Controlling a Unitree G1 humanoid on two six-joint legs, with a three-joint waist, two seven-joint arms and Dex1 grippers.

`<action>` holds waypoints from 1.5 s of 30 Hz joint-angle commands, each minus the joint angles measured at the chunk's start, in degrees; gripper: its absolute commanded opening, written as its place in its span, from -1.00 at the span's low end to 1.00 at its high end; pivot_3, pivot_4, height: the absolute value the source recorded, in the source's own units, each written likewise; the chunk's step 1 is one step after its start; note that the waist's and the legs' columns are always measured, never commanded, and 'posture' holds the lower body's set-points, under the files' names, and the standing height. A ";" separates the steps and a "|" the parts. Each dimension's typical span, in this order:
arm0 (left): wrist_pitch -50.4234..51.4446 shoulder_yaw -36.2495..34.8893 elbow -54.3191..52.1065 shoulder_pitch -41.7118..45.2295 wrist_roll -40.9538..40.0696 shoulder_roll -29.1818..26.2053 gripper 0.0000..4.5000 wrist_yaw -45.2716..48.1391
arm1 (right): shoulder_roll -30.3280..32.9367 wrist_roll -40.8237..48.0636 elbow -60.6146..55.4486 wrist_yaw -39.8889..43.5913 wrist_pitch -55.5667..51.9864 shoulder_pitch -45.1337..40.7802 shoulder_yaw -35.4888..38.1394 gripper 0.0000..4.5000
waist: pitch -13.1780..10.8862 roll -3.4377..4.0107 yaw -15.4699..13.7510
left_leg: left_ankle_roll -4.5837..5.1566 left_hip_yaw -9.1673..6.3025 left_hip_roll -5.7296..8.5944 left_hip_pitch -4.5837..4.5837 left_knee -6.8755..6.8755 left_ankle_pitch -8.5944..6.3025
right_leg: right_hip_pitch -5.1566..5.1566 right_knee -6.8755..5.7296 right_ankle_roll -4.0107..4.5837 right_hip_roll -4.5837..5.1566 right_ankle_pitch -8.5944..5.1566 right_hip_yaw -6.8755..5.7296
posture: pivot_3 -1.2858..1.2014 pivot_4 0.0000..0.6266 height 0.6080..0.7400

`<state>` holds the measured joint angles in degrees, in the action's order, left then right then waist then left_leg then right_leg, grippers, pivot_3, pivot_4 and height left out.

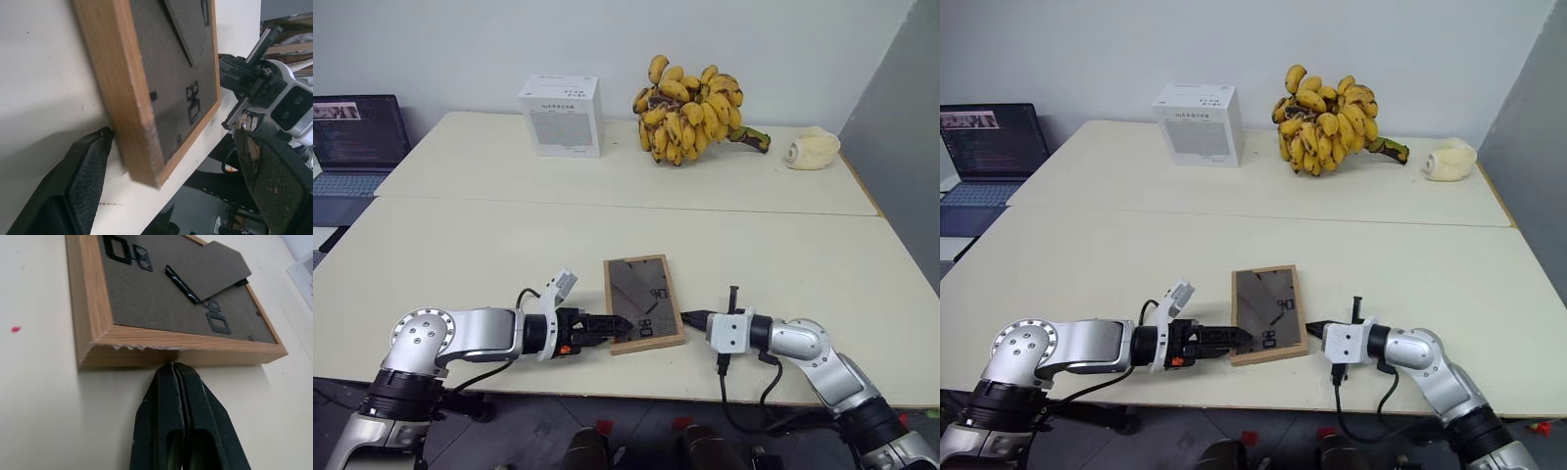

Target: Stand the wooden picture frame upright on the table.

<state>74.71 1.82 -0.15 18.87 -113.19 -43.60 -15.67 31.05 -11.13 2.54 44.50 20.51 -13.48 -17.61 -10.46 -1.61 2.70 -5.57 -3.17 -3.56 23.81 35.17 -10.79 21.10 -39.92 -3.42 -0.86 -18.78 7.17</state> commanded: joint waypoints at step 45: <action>-1.30 -5.02 -1.19 6.22 8.12 0.45 -0.42 9.30 | 3.02 0.19 -0.98 -4.58 -2.56 0.46 3.73 -1.00 | -0.04 -0.03 -0.79 | 0.00 0.02 -0.01 0.10 -0.02 0.00 | 0.10 0.11 0.00 -0.01 -0.05 0.00 | 0.03 -0.52 1.00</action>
<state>75.73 -0.48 2.49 22.96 -110.42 -42.43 -11.48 32.60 -12.24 1.71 40.58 16.93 -12.97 -16.73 -10.50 -1.64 1.91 -5.57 -3.15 -3.57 23.92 35.15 -10.79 21.20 -39.80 -3.42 -0.87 -18.84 7.17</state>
